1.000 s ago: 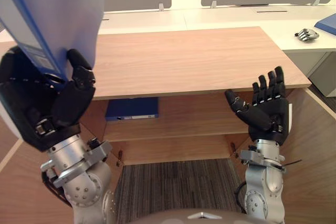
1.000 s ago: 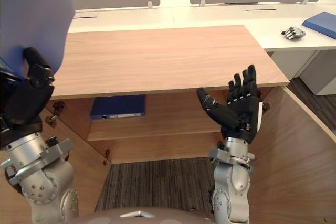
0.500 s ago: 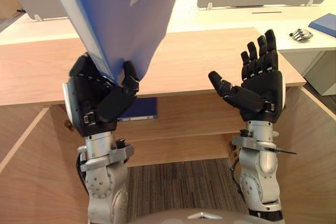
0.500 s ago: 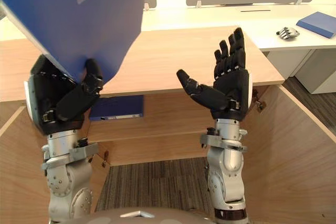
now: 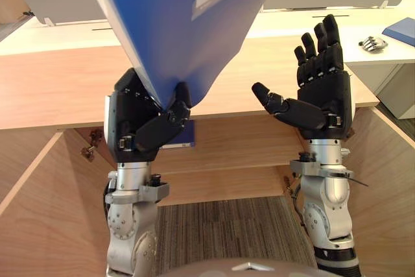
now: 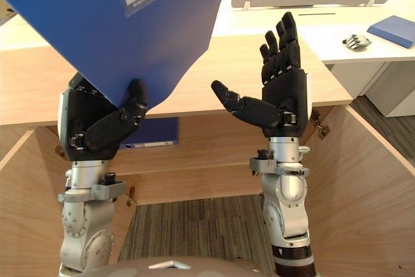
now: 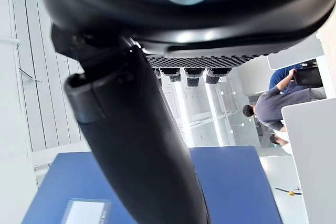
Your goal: Walk over to the cabinet, pick up the folder, carry it to the office cabinet, place the folder inside the office cabinet, then close the office cabinet door
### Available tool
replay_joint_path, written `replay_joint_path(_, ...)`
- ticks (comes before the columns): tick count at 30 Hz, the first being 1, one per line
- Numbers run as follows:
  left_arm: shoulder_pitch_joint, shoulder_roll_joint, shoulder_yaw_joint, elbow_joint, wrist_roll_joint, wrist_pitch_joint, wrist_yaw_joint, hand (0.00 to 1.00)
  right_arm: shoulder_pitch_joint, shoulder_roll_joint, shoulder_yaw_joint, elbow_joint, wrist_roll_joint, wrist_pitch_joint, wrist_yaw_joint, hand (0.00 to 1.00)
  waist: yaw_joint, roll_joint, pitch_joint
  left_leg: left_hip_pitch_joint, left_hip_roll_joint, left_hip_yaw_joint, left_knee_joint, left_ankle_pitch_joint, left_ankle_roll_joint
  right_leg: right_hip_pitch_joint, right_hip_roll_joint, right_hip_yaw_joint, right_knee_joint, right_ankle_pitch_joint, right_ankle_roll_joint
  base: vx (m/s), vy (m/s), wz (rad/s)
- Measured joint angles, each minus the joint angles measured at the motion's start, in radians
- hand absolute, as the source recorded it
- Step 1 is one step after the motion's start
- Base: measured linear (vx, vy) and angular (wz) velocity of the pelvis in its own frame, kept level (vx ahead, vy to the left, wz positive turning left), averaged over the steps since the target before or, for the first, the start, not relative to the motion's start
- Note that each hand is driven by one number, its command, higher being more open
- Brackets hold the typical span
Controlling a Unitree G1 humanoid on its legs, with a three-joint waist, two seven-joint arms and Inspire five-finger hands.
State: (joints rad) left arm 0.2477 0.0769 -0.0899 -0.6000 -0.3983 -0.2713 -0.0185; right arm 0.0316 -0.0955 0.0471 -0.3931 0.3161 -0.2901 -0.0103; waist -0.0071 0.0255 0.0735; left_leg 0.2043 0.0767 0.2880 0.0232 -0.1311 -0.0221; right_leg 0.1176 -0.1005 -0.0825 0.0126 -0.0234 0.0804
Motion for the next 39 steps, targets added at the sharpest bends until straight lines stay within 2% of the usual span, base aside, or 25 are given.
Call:
replay_joint_path(5, -0.02, 0.008, 0.021, 0.043, -0.067, 0.001, -0.07, 0.0, -0.009, -0.028, -0.036, 0.052, 0.002, 0.011, 0.03, 1.0, 0.0, 0.0, 0.0, 0.0, -0.003, 0.0, 0.0, 0.0, 0.0, 0.0, -0.002, 0.0, 0.0, 0.001, 0.001, 0.0, 0.0, 0.0)
replay_joint_path(11, -0.028, 0.039, 0.084, 0.124, -0.152, 0.03, -0.123, 0.0, -0.022, -0.033, -0.085, 0.084, 0.002, 0.032, 0.063, 1.0, 0.0, -0.004, -0.002, -0.006, -0.003, 0.0, 0.0, 0.0, 0.0, -0.005, -0.002, 0.0, -0.001, 0.003, 0.0, 0.0, 0.0, 0.0)
replay_joint_path(18, -0.03, 0.054, 0.102, 0.178, -0.247, 0.065, -0.193, 0.0, -0.033, -0.038, -0.113, 0.128, 0.002, 0.047, 0.084, 1.0, 0.001, -0.013, -0.007, -0.011, -0.004, -0.001, 0.0, 0.0, 0.0, -0.011, -0.004, 0.0, -0.007, 0.011, -0.002, 0.0, 0.0, 0.0)
replay_joint_path(21, -0.032, 0.079, 0.104, 0.21, -0.264, 0.071, -0.223, 0.0, -0.061, -0.072, -0.113, 0.145, 0.002, 0.048, 0.101, 1.0, 0.0, -0.013, -0.007, -0.012, -0.005, 0.0, 0.0, 0.0, 0.0, -0.011, -0.004, 0.001, -0.009, 0.014, -0.001, 0.0, 0.0, 0.0)
replay_joint_path(28, -0.033, 0.14, 0.1, 0.259, -0.306, 0.131, -0.313, 0.0, -0.098, -0.12, -0.112, 0.161, 0.002, 0.049, 0.166, 1.0, 0.0, -0.013, -0.007, -0.019, -0.005, 0.0, 0.0, 0.001, 0.001, -0.011, -0.004, 0.001, -0.024, 0.021, 0.0, 0.0, 0.0, 0.0)
replay_joint_path(39, -0.066, 0.242, 0.072, 0.302, -0.318, 0.161, -0.397, 0.0, -0.148, -0.247, -0.076, 0.263, 0.004, 0.082, 0.248, 1.0, 0.002, -0.013, -0.007, -0.029, -0.006, -0.005, -0.003, 0.001, 0.002, -0.011, -0.004, -0.001, -0.036, 0.029, -0.001, 0.0, 0.0, 0.0)
